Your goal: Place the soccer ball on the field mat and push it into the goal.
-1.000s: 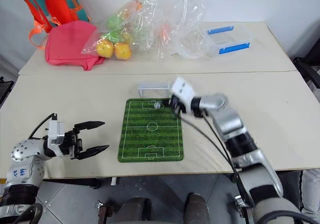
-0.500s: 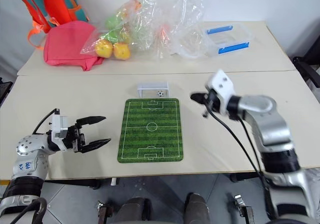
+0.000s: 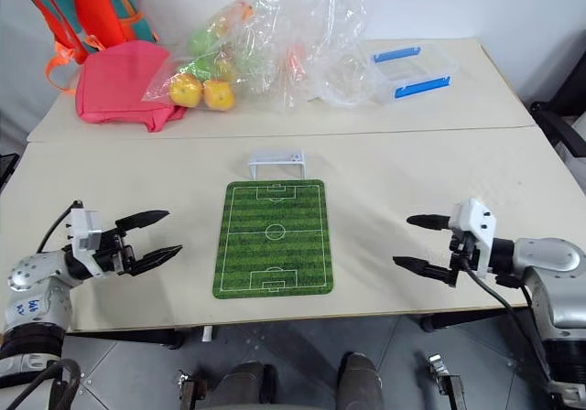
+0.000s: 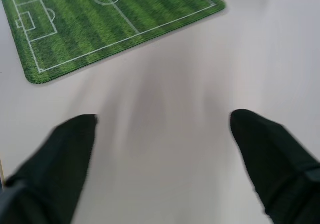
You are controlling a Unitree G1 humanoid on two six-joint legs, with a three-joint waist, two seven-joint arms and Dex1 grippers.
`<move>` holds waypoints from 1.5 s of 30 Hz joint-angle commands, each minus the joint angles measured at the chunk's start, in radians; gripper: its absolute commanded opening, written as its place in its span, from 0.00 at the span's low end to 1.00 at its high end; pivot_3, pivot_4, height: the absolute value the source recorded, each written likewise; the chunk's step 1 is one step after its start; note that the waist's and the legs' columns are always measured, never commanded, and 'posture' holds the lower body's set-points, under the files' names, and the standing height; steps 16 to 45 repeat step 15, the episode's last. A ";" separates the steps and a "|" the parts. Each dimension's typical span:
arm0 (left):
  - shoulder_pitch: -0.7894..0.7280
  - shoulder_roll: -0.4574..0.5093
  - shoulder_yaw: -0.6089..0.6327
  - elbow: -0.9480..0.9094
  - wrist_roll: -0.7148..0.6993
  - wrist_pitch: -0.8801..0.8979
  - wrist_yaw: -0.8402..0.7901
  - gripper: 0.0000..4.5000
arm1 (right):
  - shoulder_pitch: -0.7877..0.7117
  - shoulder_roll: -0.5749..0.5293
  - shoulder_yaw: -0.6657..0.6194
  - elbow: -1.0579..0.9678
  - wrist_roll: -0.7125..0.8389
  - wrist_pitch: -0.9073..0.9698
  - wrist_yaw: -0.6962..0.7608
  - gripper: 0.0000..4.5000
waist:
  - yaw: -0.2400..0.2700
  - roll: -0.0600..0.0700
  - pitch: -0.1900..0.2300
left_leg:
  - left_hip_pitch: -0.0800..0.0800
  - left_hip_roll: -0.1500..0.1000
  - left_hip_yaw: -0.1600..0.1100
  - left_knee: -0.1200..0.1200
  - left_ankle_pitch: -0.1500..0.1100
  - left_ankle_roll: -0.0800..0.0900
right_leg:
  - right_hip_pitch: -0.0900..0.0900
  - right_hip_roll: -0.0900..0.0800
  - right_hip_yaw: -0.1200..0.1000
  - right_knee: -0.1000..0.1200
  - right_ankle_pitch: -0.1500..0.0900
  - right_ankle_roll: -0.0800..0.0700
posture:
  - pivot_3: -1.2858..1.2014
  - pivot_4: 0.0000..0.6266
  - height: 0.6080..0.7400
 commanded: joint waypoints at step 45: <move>0.064 0.042 0.111 -0.065 -0.049 0.030 0.004 1.00 | -0.012 0.012 -0.095 0.153 0.036 -0.108 -0.052 0.99 | 0.000 0.000 0.000 | 0.000 0.000 0.000 0.000 0.000 0.000 | 0.000 0.000 0.000 0.000 0.000 0.000 | 0.52 0.24 1.00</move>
